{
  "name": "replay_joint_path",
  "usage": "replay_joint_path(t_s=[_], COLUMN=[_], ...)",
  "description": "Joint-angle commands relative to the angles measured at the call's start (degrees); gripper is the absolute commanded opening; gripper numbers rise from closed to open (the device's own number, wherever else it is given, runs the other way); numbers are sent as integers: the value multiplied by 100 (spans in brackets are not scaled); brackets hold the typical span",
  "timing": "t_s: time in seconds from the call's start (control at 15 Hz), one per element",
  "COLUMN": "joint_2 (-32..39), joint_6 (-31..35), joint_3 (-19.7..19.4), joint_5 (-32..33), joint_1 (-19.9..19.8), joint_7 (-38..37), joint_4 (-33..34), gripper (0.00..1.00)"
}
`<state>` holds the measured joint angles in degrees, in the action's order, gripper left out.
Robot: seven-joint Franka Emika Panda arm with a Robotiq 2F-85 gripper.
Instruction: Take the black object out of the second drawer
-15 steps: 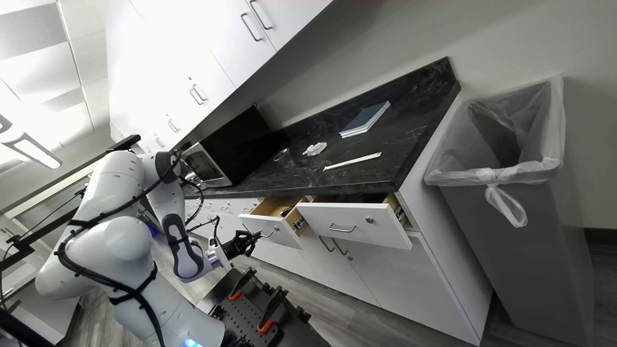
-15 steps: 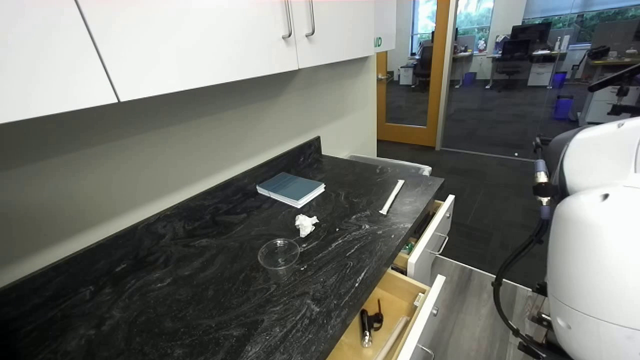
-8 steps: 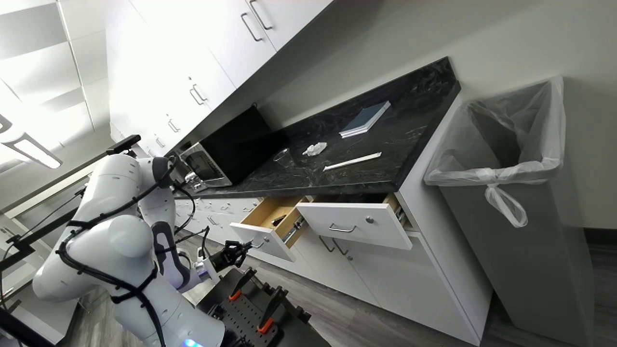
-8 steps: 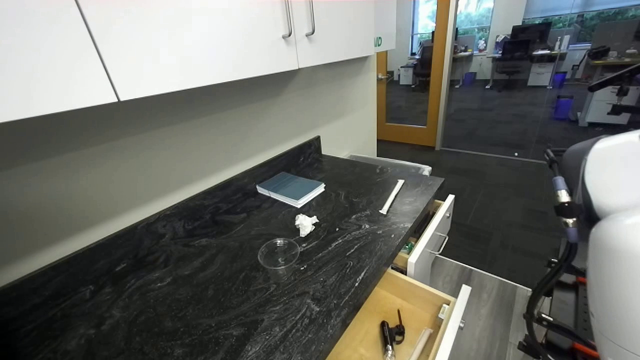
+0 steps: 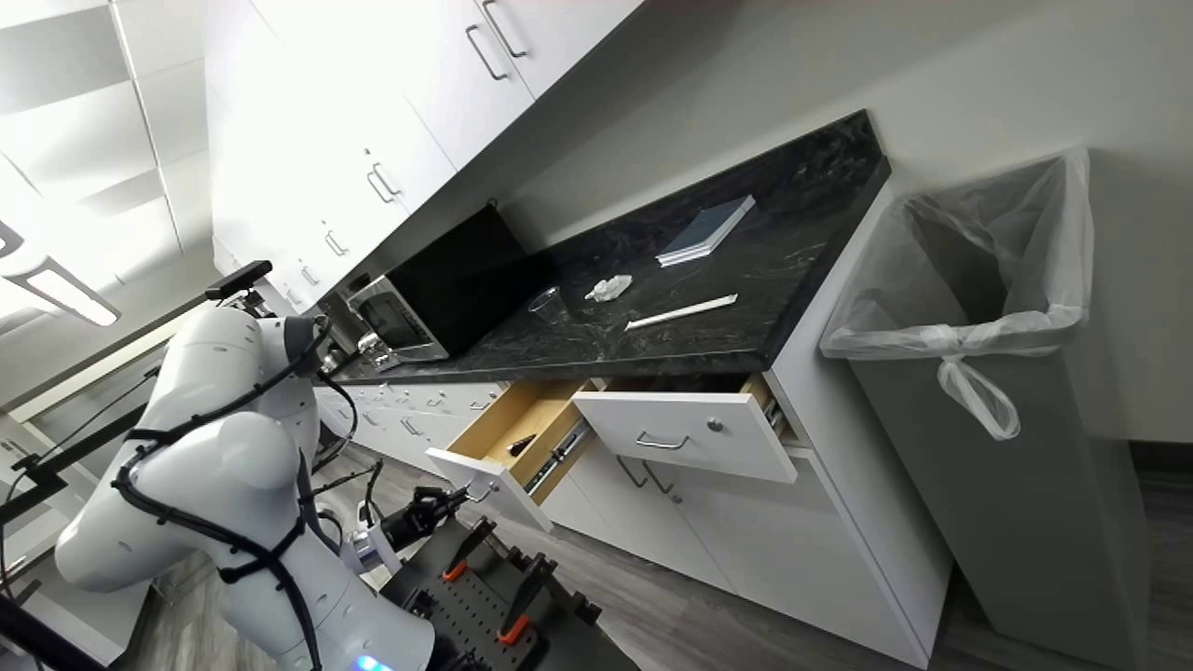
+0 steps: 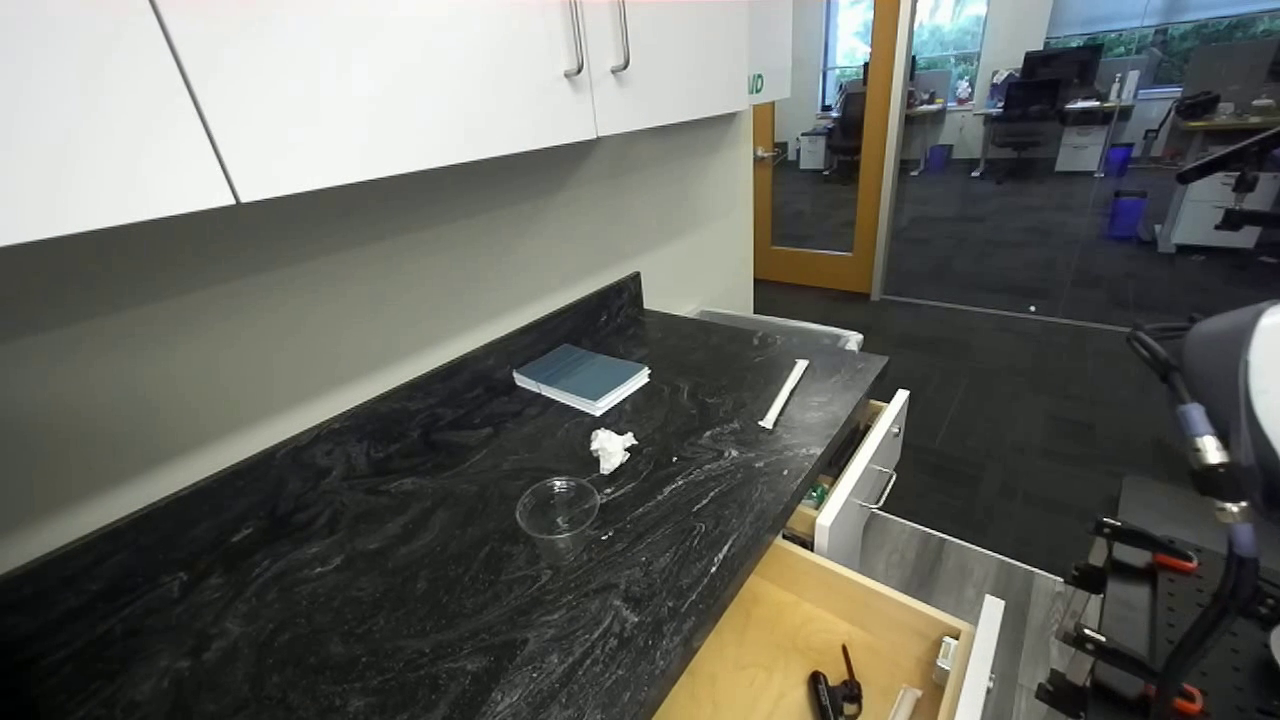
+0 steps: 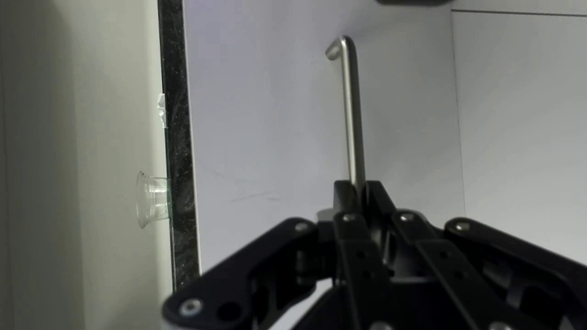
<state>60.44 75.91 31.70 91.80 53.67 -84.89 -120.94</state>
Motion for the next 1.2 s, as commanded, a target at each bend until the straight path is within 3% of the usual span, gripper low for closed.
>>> replay_joint_path(t_s=[0.0,0.2,0.27,0.4,0.67,0.87,0.93,1.13], joint_2=[402,200,47,-220,-785,-1422,-1634,-2485], joint_6=[584,538,491,541,1150,1458,1478,1527], joint_3=[130,153,176,282,702,1161,1289,1596], joint_5=[-75,-183,-224,-253,-260,-694,-940,-1590], joint_1=[51,80,69,29,-151,-404,-493,-856], joint_7=[-555,-526,-449,-422,-343,-255,-216,-206], joint_4=[123,26,-32,-127,-361,-566,-622,-990], gripper=[3,3,36,43,74,96,100,100])
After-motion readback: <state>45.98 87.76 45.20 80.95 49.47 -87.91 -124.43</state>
